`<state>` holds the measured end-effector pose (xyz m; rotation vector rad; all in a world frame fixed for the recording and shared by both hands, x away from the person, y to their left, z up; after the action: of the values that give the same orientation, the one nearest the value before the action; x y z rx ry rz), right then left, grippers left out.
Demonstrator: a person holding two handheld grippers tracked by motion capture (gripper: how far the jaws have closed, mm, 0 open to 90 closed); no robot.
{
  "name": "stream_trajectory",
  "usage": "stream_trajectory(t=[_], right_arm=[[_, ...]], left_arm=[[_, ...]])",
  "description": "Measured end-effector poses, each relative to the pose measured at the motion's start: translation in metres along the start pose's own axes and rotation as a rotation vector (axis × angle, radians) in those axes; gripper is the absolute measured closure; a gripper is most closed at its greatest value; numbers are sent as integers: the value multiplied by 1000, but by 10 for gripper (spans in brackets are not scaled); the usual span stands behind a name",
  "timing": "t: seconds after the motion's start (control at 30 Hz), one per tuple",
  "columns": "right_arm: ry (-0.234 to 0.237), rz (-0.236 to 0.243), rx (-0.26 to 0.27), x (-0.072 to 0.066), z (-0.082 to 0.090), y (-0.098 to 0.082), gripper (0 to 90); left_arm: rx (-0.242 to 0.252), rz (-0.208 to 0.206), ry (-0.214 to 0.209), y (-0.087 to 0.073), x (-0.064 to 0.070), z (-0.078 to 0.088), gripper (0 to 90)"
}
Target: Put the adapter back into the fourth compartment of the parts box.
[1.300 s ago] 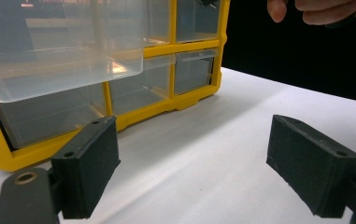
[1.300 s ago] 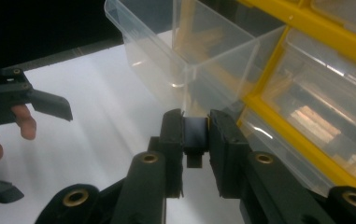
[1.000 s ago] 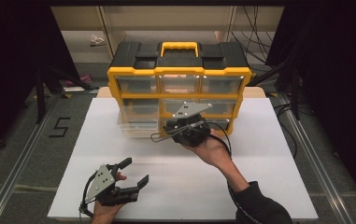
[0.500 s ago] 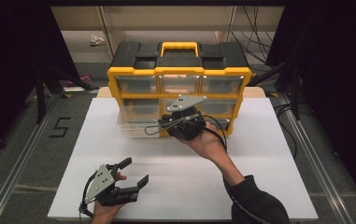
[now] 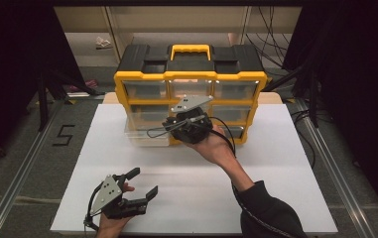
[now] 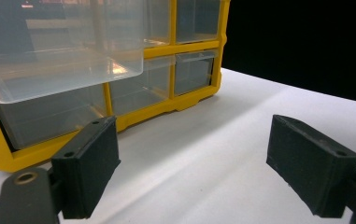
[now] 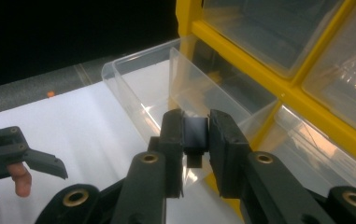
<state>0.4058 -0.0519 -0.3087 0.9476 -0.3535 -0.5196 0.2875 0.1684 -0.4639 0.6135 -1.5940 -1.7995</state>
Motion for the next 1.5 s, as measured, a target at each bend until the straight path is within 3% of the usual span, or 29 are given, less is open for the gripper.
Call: stream_trajectory(t=[0.63,1.4,1.5], right_arm=[[17,9,-2,-7,-21,25,764],[-3,7,-48,-6,-40,31,762],[-9,-1,-47,-5,-43,31,731]], left_arm=[[5,0,-2,1,0,1,164],[3,0,-7,1,1,1,164],[2,1,-8,1,1,1,164]])
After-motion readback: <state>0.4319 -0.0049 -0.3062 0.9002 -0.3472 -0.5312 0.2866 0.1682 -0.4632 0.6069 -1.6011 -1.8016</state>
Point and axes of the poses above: each handheld gripper's, and its own axes: z roughly backward along the jaws, y roughly out of its top, x roughly to its right, the point moved 1 cm from there along -z, roughly forward along the jaws, and after that the axes turned 2 degrees about y, right-handed, at the moved point
